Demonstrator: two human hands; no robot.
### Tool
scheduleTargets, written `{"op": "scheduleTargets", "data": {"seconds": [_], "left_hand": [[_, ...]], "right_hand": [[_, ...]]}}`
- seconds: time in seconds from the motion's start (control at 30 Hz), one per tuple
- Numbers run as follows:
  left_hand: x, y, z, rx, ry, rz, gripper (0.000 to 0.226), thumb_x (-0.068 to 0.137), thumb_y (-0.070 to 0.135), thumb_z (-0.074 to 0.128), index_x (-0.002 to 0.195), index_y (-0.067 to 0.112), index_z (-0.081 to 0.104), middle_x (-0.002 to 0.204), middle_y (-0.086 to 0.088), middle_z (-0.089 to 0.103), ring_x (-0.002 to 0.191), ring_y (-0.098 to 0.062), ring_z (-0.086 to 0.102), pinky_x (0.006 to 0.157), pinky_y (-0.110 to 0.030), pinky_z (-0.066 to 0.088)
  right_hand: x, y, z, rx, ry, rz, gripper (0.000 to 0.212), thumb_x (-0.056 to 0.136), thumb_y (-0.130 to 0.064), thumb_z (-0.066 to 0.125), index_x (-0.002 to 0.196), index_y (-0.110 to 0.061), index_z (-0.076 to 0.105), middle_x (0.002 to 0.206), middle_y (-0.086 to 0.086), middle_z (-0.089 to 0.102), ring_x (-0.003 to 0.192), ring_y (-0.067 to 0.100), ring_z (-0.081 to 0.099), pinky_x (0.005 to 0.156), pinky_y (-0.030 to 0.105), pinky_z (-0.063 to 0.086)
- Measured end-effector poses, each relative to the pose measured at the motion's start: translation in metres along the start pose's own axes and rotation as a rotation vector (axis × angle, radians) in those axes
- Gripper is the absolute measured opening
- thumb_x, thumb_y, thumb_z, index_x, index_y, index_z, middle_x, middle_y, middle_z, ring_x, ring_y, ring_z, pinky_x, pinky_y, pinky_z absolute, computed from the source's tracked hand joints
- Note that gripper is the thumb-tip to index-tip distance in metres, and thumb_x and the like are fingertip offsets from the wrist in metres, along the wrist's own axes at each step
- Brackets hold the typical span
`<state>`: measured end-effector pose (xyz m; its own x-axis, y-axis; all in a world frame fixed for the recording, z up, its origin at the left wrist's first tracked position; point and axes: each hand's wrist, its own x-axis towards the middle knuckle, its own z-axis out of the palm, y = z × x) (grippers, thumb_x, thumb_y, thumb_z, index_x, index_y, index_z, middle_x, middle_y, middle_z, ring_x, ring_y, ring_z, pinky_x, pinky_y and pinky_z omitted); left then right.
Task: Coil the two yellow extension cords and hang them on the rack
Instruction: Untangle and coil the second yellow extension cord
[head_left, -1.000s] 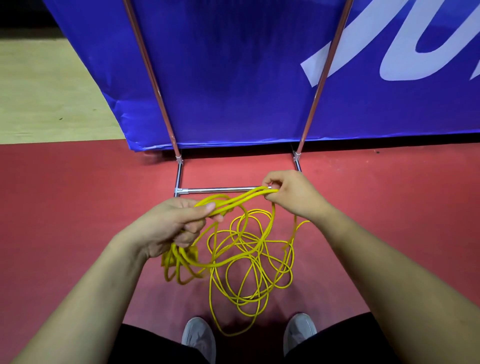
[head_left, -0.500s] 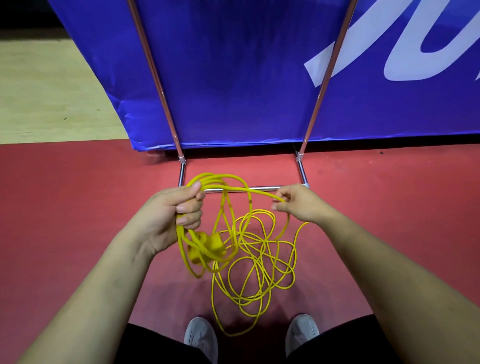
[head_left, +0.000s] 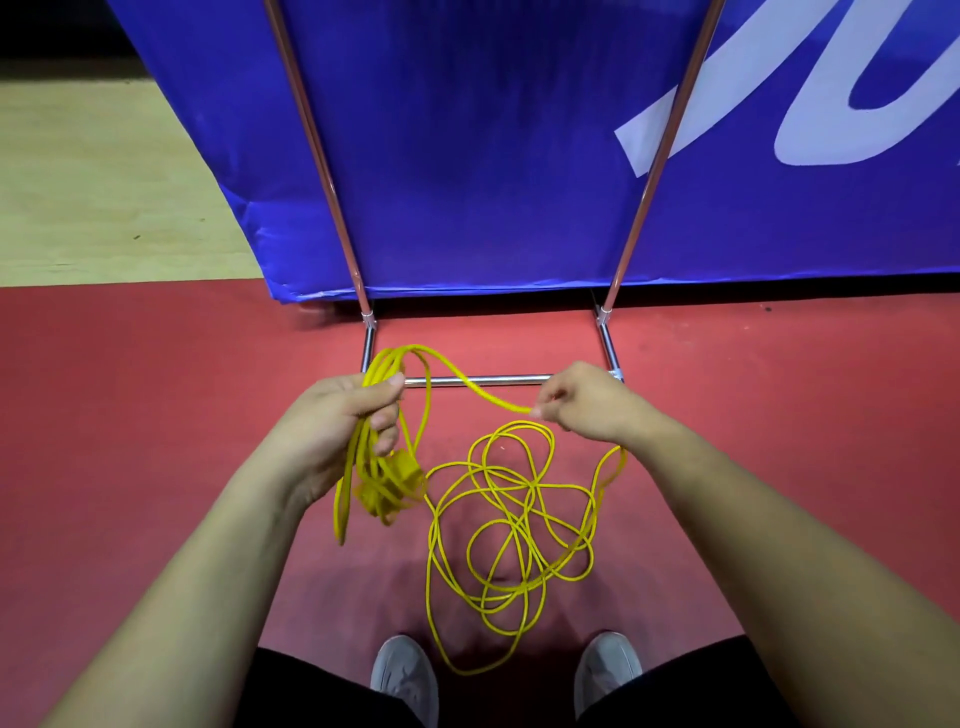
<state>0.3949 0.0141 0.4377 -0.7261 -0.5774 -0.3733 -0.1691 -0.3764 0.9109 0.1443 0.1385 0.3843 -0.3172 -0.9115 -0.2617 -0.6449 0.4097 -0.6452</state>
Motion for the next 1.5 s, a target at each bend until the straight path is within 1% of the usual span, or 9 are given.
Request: {"op": "scheduleTargets", "data": {"seconds": [0.17,0.3,0.57,0.73,0.9,1.13,1.3,1.4,1.5], "left_hand": [[-0.002,-0.01,0.022,0.093,-0.064,-0.026,0.014,0.095,0.018,0.051,0.096,0.004,0.052,0.086,-0.019,0.073,0.078,-0.028,0.072,0.062,-0.027,0.057],[-0.004,-0.012,0.029,0.188,-0.155,0.046,0.021,0.091,0.026,0.057,0.087,0.005,0.057,0.054,-0.01,0.053,0.041,-0.019,0.048,0.043,-0.024,0.039],[0.0,0.006,0.012,-0.293,-0.093,0.0,0.011,0.089,0.019,0.049,0.085,0.009,0.054,0.044,0.007,0.03,0.034,-0.007,0.028,0.043,-0.021,0.026],[-0.003,0.005,0.005,-0.009,-0.069,-0.159,0.014,0.082,0.018,0.057,0.08,0.004,0.059,0.046,-0.006,0.044,0.036,-0.019,0.044,0.041,-0.022,0.038],[-0.009,0.005,0.009,0.013,-0.114,-0.266,0.018,0.08,0.018,0.059,0.081,0.001,0.065,0.078,-0.027,0.07,0.057,-0.031,0.069,0.045,-0.027,0.053],[0.003,-0.013,0.022,0.01,-0.065,-0.054,0.013,0.082,0.018,0.061,0.076,0.007,0.064,0.062,-0.009,0.051,0.054,-0.018,0.049,0.049,-0.024,0.043],[-0.001,-0.015,0.027,0.0,-0.183,-0.051,0.021,0.088,0.02,0.06,0.102,0.006,0.064,0.093,-0.019,0.069,0.086,-0.032,0.067,0.074,-0.04,0.058],[-0.003,-0.01,0.035,-0.046,-0.138,-0.036,0.019,0.091,0.019,0.053,0.102,0.004,0.061,0.073,-0.016,0.064,0.054,-0.025,0.063,0.046,-0.03,0.051],[0.0,-0.005,0.028,-0.138,-0.079,-0.015,0.019,0.087,0.018,0.054,0.091,0.001,0.06,0.057,-0.002,0.04,0.04,-0.013,0.037,0.043,-0.023,0.034]], "right_hand": [[-0.031,-0.067,-0.011,0.13,-0.525,-0.174,0.008,0.087,-0.019,0.07,0.081,-0.015,0.074,0.053,-0.001,0.051,0.049,0.014,0.04,0.048,0.023,0.034],[-0.027,-0.079,-0.013,0.464,-0.265,-0.253,0.012,0.088,-0.021,0.069,0.077,-0.014,0.068,0.055,-0.001,0.048,0.05,0.013,0.035,0.047,0.025,0.027],[-0.015,0.003,-0.007,0.463,-0.202,-0.047,0.01,0.09,-0.014,0.066,0.08,-0.011,0.064,0.074,0.01,0.063,0.07,0.017,0.058,0.076,0.038,0.046],[-0.011,0.004,-0.011,0.717,-0.069,-0.006,0.01,0.093,-0.013,0.061,0.083,-0.012,0.063,0.062,0.003,0.044,0.046,0.014,0.037,0.054,0.029,0.03],[-0.021,-0.04,-0.023,0.292,-0.037,-0.19,0.005,0.085,-0.018,0.073,0.083,-0.014,0.076,0.06,-0.008,0.064,0.057,0.001,0.052,0.055,0.022,0.042],[-0.032,-0.086,-0.009,0.274,-0.075,-0.282,0.017,0.086,-0.022,0.072,0.083,-0.006,0.075,0.06,-0.002,0.052,0.054,0.006,0.038,0.051,0.025,0.033],[-0.034,-0.08,-0.014,0.331,0.009,-0.216,0.024,0.089,-0.02,0.069,0.078,0.002,0.072,0.038,-0.012,0.036,0.039,0.004,0.028,0.041,0.015,0.022],[-0.029,-0.079,-0.003,0.429,0.055,-0.195,0.025,0.09,-0.022,0.067,0.079,0.001,0.07,0.041,-0.011,0.034,0.04,0.004,0.026,0.041,0.018,0.022],[-0.022,-0.066,0.001,0.457,-0.014,-0.157,0.027,0.089,-0.025,0.069,0.079,0.001,0.065,0.047,-0.009,0.046,0.042,0.008,0.044,0.045,0.021,0.038]]}}
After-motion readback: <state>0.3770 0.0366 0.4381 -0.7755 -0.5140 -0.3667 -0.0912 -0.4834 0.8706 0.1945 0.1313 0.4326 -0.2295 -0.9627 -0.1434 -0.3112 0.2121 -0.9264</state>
